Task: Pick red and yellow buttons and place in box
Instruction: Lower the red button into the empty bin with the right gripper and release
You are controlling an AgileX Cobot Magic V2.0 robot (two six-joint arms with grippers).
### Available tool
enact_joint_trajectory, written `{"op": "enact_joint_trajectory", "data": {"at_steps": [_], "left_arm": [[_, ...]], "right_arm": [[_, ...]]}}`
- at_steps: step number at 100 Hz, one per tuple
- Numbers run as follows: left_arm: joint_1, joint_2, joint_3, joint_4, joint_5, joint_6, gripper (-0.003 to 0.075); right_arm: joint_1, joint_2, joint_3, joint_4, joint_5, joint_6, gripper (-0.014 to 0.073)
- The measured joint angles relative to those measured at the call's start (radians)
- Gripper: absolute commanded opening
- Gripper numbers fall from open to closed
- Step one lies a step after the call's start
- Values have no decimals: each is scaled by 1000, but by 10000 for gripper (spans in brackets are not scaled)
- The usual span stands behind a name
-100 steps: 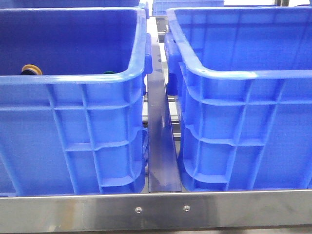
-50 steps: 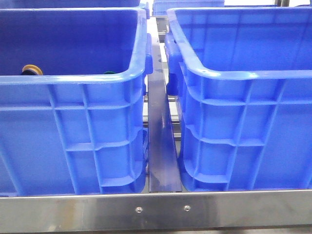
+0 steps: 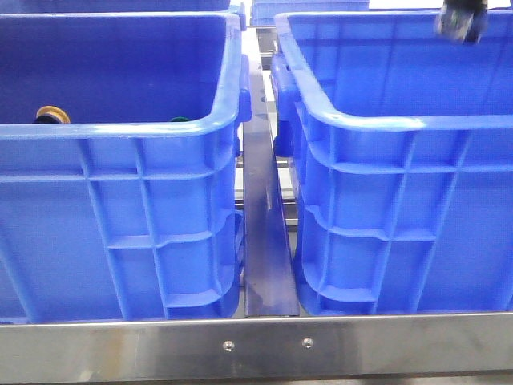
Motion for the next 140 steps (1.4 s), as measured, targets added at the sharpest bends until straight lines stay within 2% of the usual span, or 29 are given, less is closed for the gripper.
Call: {"op": "enact_joint_trajectory", "data": {"at_steps": [26,43,84,119,128,140], "left_arm": [[0,0,0,1,0,0,-19],[0,0,0,1,0,0,-19],[0,0,0,-1,0,0,-19],[0,0,1,-1,0,0,-19],[0,0,1,-1,0,0,-19],[0,0,1,-1,0,0,-19]], "right_arm": [[25,197,-48,277,-9,-326,181],[25,298,-110,328,-9,-479,181],[25,466,-199,336,-21,-531,181],[28,475,-201,353,-43,-533,188],[28,475,-194,353,-37,-533,244],[28,473,-192,354,-35,-531,412]]}}
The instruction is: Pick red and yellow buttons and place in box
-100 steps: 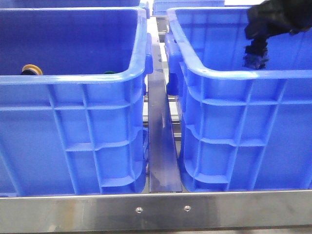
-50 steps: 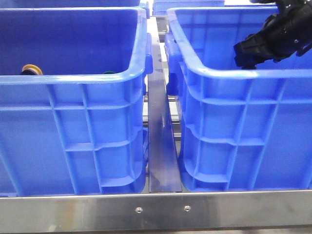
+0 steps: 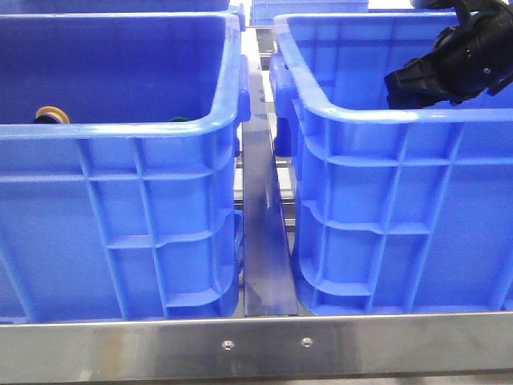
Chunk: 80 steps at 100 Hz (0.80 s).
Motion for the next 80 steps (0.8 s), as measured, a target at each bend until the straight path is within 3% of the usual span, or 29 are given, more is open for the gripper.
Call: {"op": "enact_joint_trajectory", "data": {"at_steps": [10,17,48,80], "left_arm": [[0,0,0,0,0,0,-19],[0,0,0,0,0,0,-19],[0,0,0,0,0,0,-19],[0,0,0,0,0,0,-19]], "right_arm": [[0,2,12,-2,-10,11,540],[0,0,12,-2,-17,13,584],[0,-115,30,-2,-60,34,591],[0,-435,231,-2,-63,116,591]]}}
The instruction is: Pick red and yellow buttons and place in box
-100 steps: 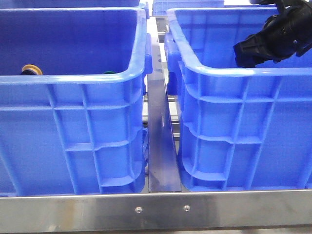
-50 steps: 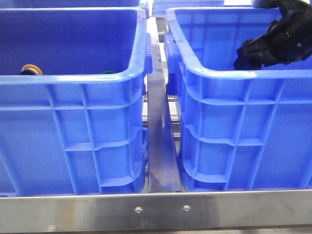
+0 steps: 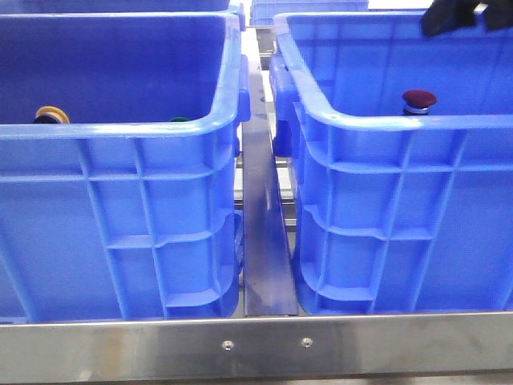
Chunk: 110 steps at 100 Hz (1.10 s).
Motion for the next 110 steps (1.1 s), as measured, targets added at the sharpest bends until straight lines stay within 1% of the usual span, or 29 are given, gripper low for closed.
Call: {"op": "enact_joint_trajectory", "data": {"at_steps": [26,33,40,47,49,55,56,57,59,60,62,66,69,73,75,76,77,78,80,82,84,86,87,88,93,95,100,105,110], "left_arm": [[0,0,0,0,0,0,-19],[0,0,0,0,0,0,-19],[0,0,0,0,0,0,-19],[0,0,0,0,0,0,-19],[0,0,0,0,0,0,-18],[0,0,0,0,0,0,-18],[0,0,0,0,0,0,-18],[0,0,0,0,0,0,-18],[0,0,0,0,0,0,-18],[0,0,0,0,0,0,-18],[0,0,0,0,0,0,-17],[0,0,0,0,0,0,-9],[0,0,0,0,0,0,6],[0,0,0,0,0,0,45],[0,0,0,-2,0,5,84],[0,0,0,-4,0,5,84],[0,0,0,-4,0,11,119],[0,0,0,-4,0,14,119],[0,0,0,-9,0,22,158],[0,0,0,-13,0,32,200],[0,0,0,-18,0,41,265],[0,0,0,-25,0,48,300],[0,0,0,-25,0,50,300],[0,0,0,-30,0,50,354],[0,0,0,-41,0,63,466],[0,0,0,-45,0,63,536],[0,0,0,-51,0,68,630],[0,0,0,-56,0,70,685],[0,0,0,-62,0,70,693]], "right_arm": [[0,-418,180,0,-8,40,584],[0,-525,215,0,-27,42,533],[0,-619,247,0,-57,42,428],[0,-698,273,0,-88,45,290],[0,-712,279,0,-96,45,230],[0,-764,296,0,-113,45,129],[0,-768,296,0,-116,45,87],[0,-777,299,0,-118,45,87],[0,-788,303,0,-120,45,34],[0,-791,304,0,-120,45,34],[0,-800,309,0,-127,45,-13],[0,-811,311,0,-127,45,-75],[0,-813,313,0,-127,45,-68],[0,-815,315,0,-122,45,-66],[0,-815,315,0,-122,45,-67],[0,-815,315,0,-122,45,-68],[0,-815,317,0,-120,45,-68],[0,-815,317,0,-120,45,-69],[0,-815,317,0,-118,45,-69],[0,-815,319,0,-116,45,-69],[0,-815,319,0,-110,45,-69],[0,-815,319,0,-107,45,-69],[0,-815,319,0,-104,45,-69],[0,-815,319,0,-100,45,-69],[0,-815,319,0,-89,45,-69],[0,-815,319,0,-83,45,-69],[0,-815,319,0,-76,45,-69],[0,-815,319,0,-74,45,-69],[0,-815,319,0,-74,45,-69]]}}
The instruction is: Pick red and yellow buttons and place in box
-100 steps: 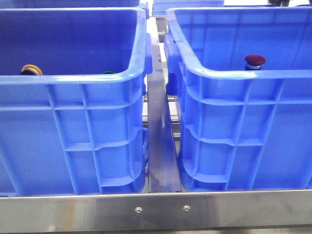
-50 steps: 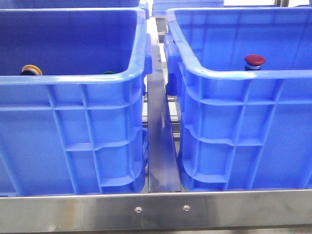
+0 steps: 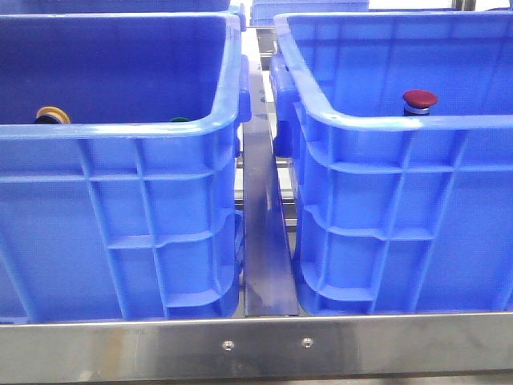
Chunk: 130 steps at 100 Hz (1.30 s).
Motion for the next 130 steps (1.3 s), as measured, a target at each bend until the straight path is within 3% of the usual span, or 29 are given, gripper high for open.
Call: {"op": "enact_joint_trajectory", "data": {"at_steps": [28,89,130], "left_arm": [[0,107,-32,-64,12,1,661],[0,801,-447,-214,156,180,661],[3,987,-490,-243,155,206,660]], "right_arm": [[0,0,0,0,0,0,-69],[0,0,0,0,2,2,-69],[0,0,9,0,2,2,-69]]}}
